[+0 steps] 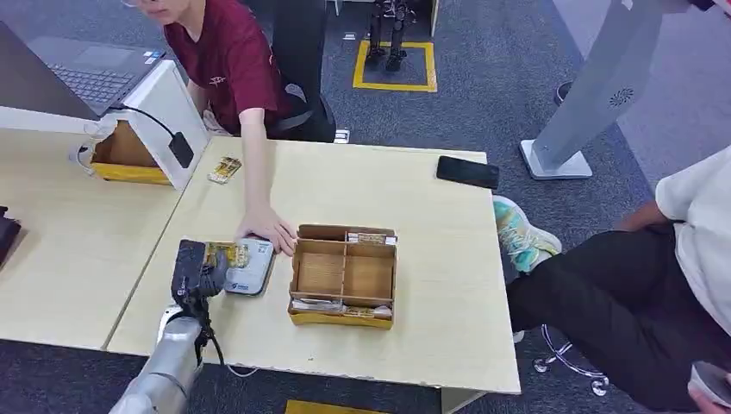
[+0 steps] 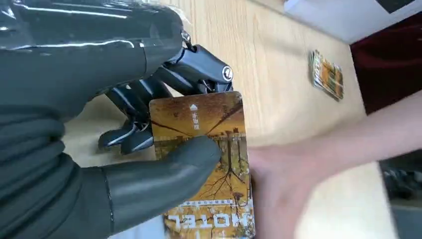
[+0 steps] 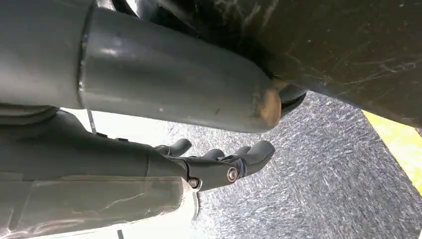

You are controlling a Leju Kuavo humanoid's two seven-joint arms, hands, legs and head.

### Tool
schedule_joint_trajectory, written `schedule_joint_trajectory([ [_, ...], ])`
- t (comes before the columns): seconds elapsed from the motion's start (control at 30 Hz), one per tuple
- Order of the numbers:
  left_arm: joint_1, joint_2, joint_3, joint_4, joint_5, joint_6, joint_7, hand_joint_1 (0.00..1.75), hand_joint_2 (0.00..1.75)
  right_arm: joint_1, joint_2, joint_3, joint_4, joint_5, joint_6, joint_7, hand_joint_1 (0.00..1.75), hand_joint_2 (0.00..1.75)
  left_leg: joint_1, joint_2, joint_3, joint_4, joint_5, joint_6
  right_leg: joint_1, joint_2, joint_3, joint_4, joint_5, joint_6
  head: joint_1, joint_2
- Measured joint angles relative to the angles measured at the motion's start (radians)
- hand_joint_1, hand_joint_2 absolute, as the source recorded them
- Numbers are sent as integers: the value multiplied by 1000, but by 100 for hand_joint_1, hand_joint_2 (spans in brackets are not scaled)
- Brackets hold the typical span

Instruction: Pass the card to the sensor for recognition and then transmit it.

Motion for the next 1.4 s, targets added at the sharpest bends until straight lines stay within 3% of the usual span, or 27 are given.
schedule_joint_trajectory([
  [0.1,-5,-6,30,-36,72,-56,-3,175,175,0,0,0,0,2,0,0,0,0,0,0,0,0,0,0,0,1,-1,0,0,0,0,0],
  [0.43,-47,-17,48,-126,92,-7,-31,175,175,-1,0,0,0,38,8,-1,0,0,0,0,-1,0,0,0,0,0,-1,0,0,0,0,0],
  [0.6,-79,-18,48,-130,70,98,-64,175,175,-3,0,0,0,70,16,-5,0,0,0,0,-1,0,0,0,0,0,-1,0,0,0,0,0],
  [0.73,-91,-18,48,-130,53,146,-92,175,175,-5,0,0,0,89,21,-6,0,0,0,0,-1,0,0,0,0,0,-1,0,0,0,0,0],
  [1.3,-93,-31,48,-127,20,191,-118,175,175,-5,0,0,0,95,22,-11,0,0,0,0,-1,0,0,0,0,0,-1,0,0,0,0,0],
  [1.33,-93,-32,48,-127,20,190,-119,0,175,-6,0,0,0,95,22,-11,0,0,0,0,-1,0,0,0,0,0,-1,0,0,0,0,0],
  [1.4,-93,-35,48,-126,20,186,-123,0,175,-6,0,0,0,95,21,-11,0,0,0,0,-1,0,0,0,0,1,-1,0,0,0,0,0],
])
